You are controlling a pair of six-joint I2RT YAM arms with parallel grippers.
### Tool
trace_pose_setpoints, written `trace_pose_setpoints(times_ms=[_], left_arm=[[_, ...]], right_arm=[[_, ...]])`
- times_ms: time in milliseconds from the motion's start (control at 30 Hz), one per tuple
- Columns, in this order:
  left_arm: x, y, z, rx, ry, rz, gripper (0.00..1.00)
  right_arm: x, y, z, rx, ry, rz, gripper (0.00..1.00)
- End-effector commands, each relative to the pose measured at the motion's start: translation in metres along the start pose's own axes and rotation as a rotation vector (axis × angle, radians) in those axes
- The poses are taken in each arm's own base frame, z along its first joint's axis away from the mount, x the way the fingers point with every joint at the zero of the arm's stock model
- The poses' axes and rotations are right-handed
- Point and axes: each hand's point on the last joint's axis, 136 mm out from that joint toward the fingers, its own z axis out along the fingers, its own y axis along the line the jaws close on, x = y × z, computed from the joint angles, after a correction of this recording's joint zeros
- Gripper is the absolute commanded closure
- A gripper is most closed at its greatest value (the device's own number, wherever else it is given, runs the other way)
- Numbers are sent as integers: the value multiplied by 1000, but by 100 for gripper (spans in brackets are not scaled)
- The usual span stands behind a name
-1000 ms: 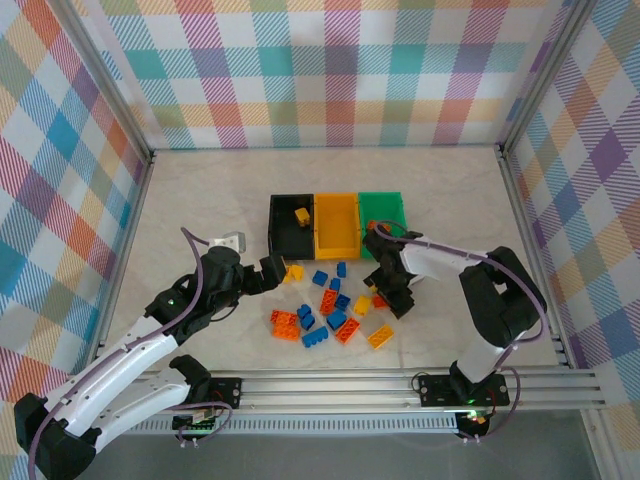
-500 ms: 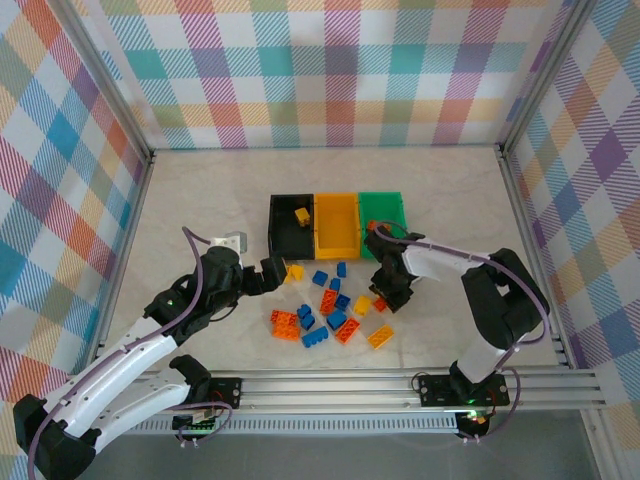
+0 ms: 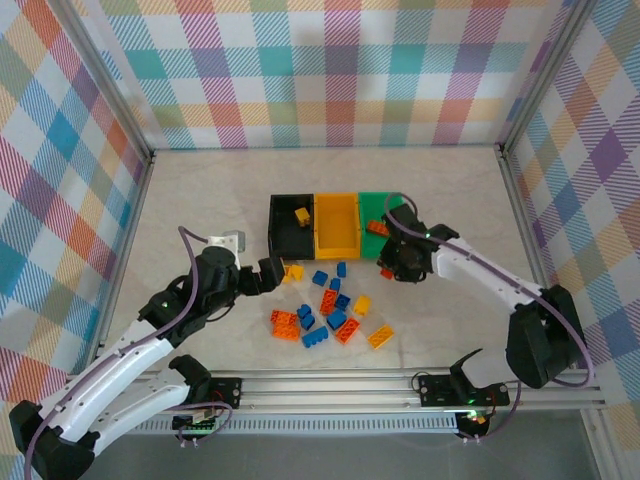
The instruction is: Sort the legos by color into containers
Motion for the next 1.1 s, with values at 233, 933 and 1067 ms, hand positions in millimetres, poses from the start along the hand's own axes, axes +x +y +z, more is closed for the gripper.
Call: trace_pose_setpoints(times_ms=[233, 933, 1067], left_arm=[[-1, 4, 1, -60, 38, -1, 0], [19, 17, 13, -107, 107, 19, 1], [33, 13, 36, -106, 203, 50, 10]], right_arm=[[-99, 56, 22, -26, -137, -294, 66], [-82, 106, -42, -470, -167, -275, 15], [-49, 92, -47, -542, -115, -270, 14]])
